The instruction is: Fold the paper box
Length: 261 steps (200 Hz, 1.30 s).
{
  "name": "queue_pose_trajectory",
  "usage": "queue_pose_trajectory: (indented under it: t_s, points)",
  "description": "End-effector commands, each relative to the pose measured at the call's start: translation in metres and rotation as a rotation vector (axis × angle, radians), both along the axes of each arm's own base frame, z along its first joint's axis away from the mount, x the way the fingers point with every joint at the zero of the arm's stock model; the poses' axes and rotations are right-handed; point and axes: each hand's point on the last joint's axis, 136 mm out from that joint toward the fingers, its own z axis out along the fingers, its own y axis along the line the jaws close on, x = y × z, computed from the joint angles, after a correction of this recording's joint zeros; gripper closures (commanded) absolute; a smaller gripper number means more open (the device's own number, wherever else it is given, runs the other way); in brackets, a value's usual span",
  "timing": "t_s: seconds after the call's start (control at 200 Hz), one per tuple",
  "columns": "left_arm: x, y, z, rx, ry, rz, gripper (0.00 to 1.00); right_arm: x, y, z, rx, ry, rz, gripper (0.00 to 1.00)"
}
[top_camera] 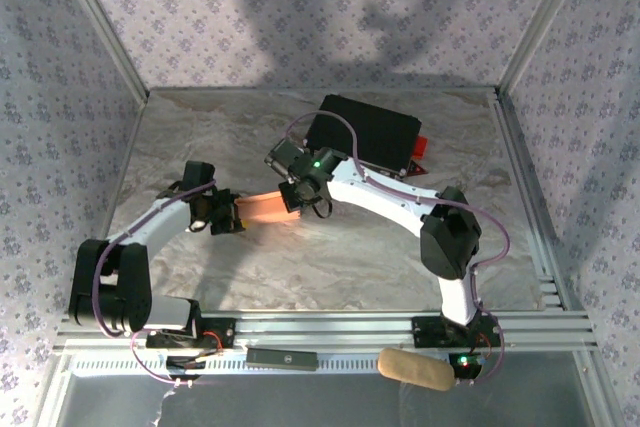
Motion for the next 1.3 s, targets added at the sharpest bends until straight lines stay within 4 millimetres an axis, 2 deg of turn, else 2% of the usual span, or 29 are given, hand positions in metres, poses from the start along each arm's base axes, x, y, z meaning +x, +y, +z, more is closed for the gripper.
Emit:
queue_pose_trajectory:
  t_s: [0.0,0.21,0.415,0.615,0.745,0.82,0.839,0.914,1.009,1.119,1.184,1.299]
  points:
    - [-0.024,0.010,-0.033,0.073,0.130,0.005,0.70,-0.007,0.018,0.004,0.060,0.020,-0.037,1.00]
    - [-0.022,0.009,-0.031,0.064,0.128,0.016,0.71,-0.007,0.020,0.006,0.103,0.045,-0.111,1.00]
    - [-0.023,0.009,-0.031,0.064,0.131,0.015,0.72,-0.007,0.022,0.000,0.140,0.066,-0.159,1.00]
    - [-0.023,0.009,-0.032,0.063,0.129,0.015,0.71,-0.006,0.015,-0.013,0.121,0.046,-0.197,1.00]
    - [-0.019,0.008,-0.031,0.060,0.108,-0.008,0.63,-0.004,0.008,-0.022,0.076,0.025,-0.208,1.00]
    - [-0.016,0.008,-0.028,0.059,0.086,-0.032,0.50,-0.002,0.006,-0.022,0.065,0.014,-0.207,1.00]
    - [-0.014,0.008,-0.027,0.059,0.073,-0.044,0.44,-0.001,0.006,-0.022,0.063,0.012,-0.205,1.00]
    - [-0.010,0.010,-0.018,0.069,0.030,-0.089,0.24,0.002,0.005,-0.020,0.052,0.009,-0.204,1.00]
    - [-0.009,0.024,0.002,0.154,-0.017,-0.173,0.07,0.006,0.005,-0.020,0.032,0.019,-0.196,1.00]
    - [-0.015,0.042,0.029,0.290,-0.091,-0.263,0.01,0.007,0.003,-0.022,0.013,0.039,-0.189,1.00]
    - [-0.028,0.056,0.043,0.382,-0.123,-0.291,0.01,0.008,0.002,-0.022,0.010,0.044,-0.185,1.00]
    - [-0.029,0.063,0.081,0.582,-0.325,-0.431,0.07,0.010,0.000,-0.019,0.014,0.055,-0.178,1.00]
